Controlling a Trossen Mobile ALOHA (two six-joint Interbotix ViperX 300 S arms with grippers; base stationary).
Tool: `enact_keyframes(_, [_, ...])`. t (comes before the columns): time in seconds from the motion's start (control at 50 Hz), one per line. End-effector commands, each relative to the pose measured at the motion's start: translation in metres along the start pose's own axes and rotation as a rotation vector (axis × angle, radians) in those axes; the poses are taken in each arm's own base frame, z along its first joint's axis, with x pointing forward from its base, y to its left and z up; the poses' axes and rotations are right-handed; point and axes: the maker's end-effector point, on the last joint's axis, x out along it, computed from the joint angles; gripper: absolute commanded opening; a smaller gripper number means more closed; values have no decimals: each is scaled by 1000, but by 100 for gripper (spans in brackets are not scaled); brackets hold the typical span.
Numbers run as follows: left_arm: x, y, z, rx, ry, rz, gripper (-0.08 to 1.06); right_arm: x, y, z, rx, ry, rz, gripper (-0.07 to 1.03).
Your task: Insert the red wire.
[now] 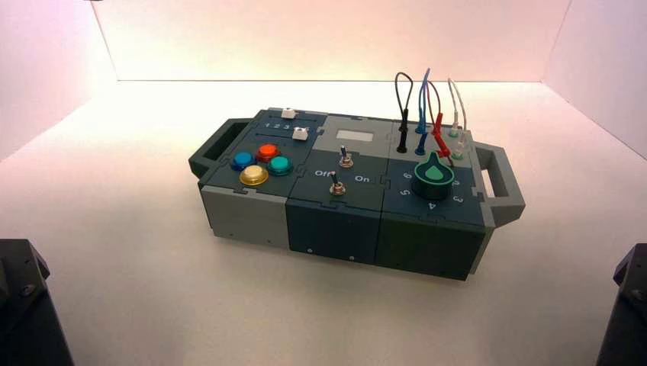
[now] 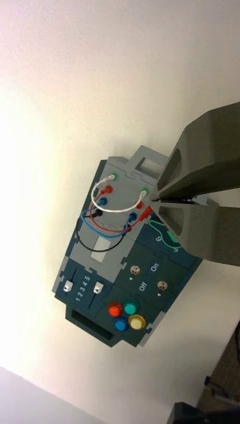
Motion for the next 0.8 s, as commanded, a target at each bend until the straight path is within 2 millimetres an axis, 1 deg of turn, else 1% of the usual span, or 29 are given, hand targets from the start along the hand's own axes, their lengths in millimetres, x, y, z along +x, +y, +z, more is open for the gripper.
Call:
enact_keyframes(0.02, [-4,-1,16,6,-38,-3,-3,-4,11,8,-4,23,37,-2])
enact_keyframes(0.14, [-4,-1,16,3,-40,-3,-3,-1,23,2,-46,150,70,0])
enact_keyframes(0.2, [-4,-1,16,6,-40,-3,-3,1,29,-2,-76,229,86,4])
enact_keyframes(0.28, [-4,-1,15,5,-38,-3,-3,5,40,-14,-166,364,119,12])
enact_keyframes(0.36, [-5,-2,15,4,-40,-5,-3,11,46,-23,-239,472,140,18])
enact_keyframes(0.46, [-6,-1,16,7,-43,-3,-3,24,48,-34,-289,588,151,28])
enact_keyframes(0.6, [-6,-2,16,4,-46,-4,-3,41,47,-42,-341,683,159,38])
enact_keyframes(0.68, [-6,-2,16,4,-46,-4,-3,49,46,-42,-361,713,158,40])
enact_keyframes(0.8, [-6,-2,18,4,-49,-4,-3,63,44,-33,-407,738,134,41])
